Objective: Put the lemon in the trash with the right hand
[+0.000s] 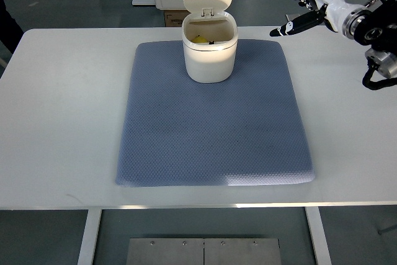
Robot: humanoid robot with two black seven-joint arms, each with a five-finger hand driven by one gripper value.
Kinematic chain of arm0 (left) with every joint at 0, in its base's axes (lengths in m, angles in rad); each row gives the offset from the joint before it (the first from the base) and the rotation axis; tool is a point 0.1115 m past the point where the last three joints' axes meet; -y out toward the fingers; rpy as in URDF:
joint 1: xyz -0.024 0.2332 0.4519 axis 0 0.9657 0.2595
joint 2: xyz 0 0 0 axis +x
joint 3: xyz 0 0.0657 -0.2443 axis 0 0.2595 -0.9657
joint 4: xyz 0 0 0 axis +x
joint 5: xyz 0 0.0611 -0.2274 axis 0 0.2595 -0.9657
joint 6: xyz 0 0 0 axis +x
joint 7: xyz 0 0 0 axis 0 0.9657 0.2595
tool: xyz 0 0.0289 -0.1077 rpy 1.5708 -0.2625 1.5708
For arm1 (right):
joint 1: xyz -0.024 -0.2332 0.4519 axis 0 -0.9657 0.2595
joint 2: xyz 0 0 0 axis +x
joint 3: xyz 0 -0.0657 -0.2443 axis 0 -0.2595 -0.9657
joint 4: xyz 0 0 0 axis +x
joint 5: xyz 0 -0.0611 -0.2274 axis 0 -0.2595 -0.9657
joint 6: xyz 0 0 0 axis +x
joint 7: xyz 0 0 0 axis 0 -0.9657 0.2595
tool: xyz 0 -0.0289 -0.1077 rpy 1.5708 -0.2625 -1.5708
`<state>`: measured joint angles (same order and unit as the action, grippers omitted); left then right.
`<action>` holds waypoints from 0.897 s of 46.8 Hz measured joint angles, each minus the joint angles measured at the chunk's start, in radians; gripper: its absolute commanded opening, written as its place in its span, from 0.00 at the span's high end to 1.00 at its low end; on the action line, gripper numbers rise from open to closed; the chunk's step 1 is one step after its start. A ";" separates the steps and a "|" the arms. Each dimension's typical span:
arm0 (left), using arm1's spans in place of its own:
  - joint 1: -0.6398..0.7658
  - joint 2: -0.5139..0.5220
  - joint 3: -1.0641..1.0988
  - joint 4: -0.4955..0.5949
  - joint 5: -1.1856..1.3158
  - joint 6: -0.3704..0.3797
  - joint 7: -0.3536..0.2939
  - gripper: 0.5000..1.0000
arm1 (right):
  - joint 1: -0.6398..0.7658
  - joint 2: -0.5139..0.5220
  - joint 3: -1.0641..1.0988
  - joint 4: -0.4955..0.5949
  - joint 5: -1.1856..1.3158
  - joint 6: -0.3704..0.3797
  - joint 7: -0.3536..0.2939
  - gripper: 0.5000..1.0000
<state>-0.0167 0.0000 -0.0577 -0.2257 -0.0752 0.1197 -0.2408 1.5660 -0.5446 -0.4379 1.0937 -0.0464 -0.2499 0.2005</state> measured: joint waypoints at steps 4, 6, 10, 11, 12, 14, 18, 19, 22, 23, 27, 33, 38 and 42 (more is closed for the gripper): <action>0.000 0.000 0.000 0.000 0.000 0.000 0.000 0.00 | -0.075 -0.046 0.088 -0.003 0.001 0.001 0.022 0.00; 0.000 0.000 0.000 0.000 0.000 0.000 0.000 0.00 | -0.134 -0.061 0.148 -0.013 0.003 0.001 0.051 0.00; 0.000 0.000 0.000 0.000 0.000 0.000 0.000 0.00 | -0.297 -0.067 0.309 -0.055 0.004 0.003 0.109 0.00; 0.000 0.000 0.000 0.000 0.000 0.000 0.000 0.00 | -0.340 -0.067 0.353 -0.069 0.004 0.004 0.114 0.00; 0.000 0.000 0.000 0.000 0.000 0.000 0.000 0.00 | -0.372 -0.067 0.389 -0.083 0.004 0.005 0.115 0.00; 0.000 0.000 0.000 0.000 0.000 0.000 0.000 0.00 | -0.425 -0.065 0.458 -0.112 0.003 0.008 0.114 0.00; 0.000 0.000 0.000 0.000 0.000 0.000 0.000 0.00 | -0.508 -0.046 0.584 -0.174 0.005 0.020 0.108 0.00; 0.000 0.000 0.000 0.000 0.000 0.000 0.000 0.00 | -0.529 -0.032 0.615 -0.189 0.006 0.022 0.107 0.00; 0.000 0.000 0.000 0.000 0.000 0.000 0.000 0.00 | -0.583 0.006 0.687 -0.224 0.007 0.024 0.108 0.00; 0.000 0.000 0.000 0.000 0.000 0.000 0.000 0.00 | -0.598 0.015 0.710 -0.234 0.007 0.024 0.110 0.00; 0.000 0.000 0.000 0.000 0.000 0.000 0.000 0.00 | -0.660 0.041 0.808 -0.264 0.008 0.029 0.110 0.00; 0.000 0.000 0.000 0.000 0.000 0.000 0.000 0.00 | -0.719 0.116 0.932 -0.299 0.008 0.077 0.105 0.00; 0.000 0.000 -0.001 0.000 0.000 0.000 0.000 0.00 | -0.732 0.192 1.001 -0.345 0.009 0.101 0.098 0.00; 0.000 0.000 0.000 0.000 0.000 0.000 0.000 0.00 | -0.736 0.258 1.061 -0.399 0.021 0.119 0.089 0.00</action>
<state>-0.0169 0.0000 -0.0581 -0.2258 -0.0751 0.1196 -0.2408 0.8301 -0.2869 0.6233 0.6942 -0.0249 -0.1313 0.2891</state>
